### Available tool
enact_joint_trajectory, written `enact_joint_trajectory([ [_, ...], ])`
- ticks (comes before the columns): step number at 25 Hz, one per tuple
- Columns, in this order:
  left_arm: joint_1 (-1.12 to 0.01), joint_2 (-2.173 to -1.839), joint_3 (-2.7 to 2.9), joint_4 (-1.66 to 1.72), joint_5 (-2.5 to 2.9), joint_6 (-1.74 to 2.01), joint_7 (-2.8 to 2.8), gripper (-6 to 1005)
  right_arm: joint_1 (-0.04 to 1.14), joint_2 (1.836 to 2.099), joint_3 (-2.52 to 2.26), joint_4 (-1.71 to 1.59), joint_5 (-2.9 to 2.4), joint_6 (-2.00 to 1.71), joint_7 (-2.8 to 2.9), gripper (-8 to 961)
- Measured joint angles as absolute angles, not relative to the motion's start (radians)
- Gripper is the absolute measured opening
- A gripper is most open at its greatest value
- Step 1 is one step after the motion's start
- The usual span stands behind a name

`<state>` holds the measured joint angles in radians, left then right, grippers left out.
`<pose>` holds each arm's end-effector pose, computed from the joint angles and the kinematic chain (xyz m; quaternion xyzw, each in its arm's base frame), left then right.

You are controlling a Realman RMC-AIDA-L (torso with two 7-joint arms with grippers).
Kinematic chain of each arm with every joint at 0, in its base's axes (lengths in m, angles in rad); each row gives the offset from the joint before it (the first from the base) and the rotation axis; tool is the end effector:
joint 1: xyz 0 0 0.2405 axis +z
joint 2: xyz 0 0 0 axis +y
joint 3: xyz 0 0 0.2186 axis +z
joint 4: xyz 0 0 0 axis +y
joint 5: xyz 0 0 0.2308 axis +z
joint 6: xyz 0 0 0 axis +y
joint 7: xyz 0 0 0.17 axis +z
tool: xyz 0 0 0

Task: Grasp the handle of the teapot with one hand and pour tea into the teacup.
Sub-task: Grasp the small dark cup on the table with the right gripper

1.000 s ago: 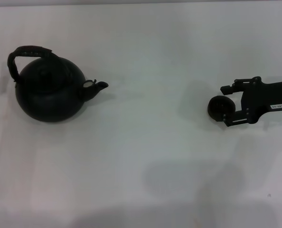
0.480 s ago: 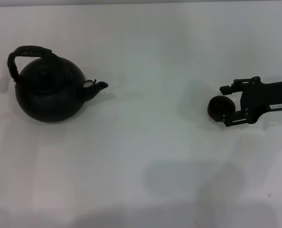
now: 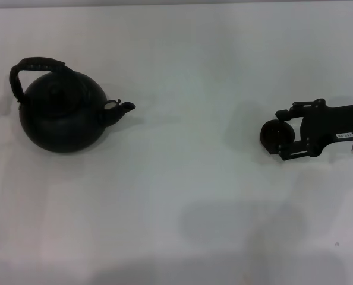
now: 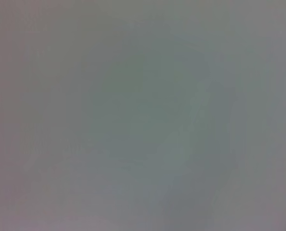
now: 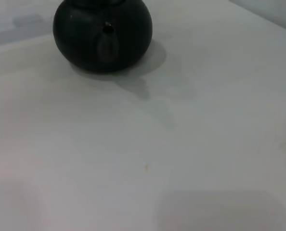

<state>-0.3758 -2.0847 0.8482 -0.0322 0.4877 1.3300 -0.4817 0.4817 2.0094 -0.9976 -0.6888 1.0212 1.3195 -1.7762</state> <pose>-0.3590 0.3071 0.0258 -0.5970 -0.3360 -0.3750 0.6245 0.2889 0.3385 -0.0193 -0.9757 0.1681 0.0306 0.1371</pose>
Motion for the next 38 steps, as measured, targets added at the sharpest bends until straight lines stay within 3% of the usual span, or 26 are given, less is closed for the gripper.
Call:
enact_joint_trajectory([
  [11, -0.374, -2.086, 0.848, -0.032, 0.488, 1.332, -0.482, 801, 0.482, 2.009, -1.033, -0.686, 1.018, 1.308, -1.774, 855],
  [25, -0.374, -2.086, 0.848, -0.032, 0.488, 1.332, -0.482, 800, 0.482, 2.01, -1.067, -0.693, 1.023, 1.302, -1.768, 728],
  [38, -0.371, -2.086, 0.848, -0.032, 0.488, 1.338, -0.482, 801, 0.495, 2.01, -1.081, -0.803, 1.147, 1.395, -1.671, 729],
])
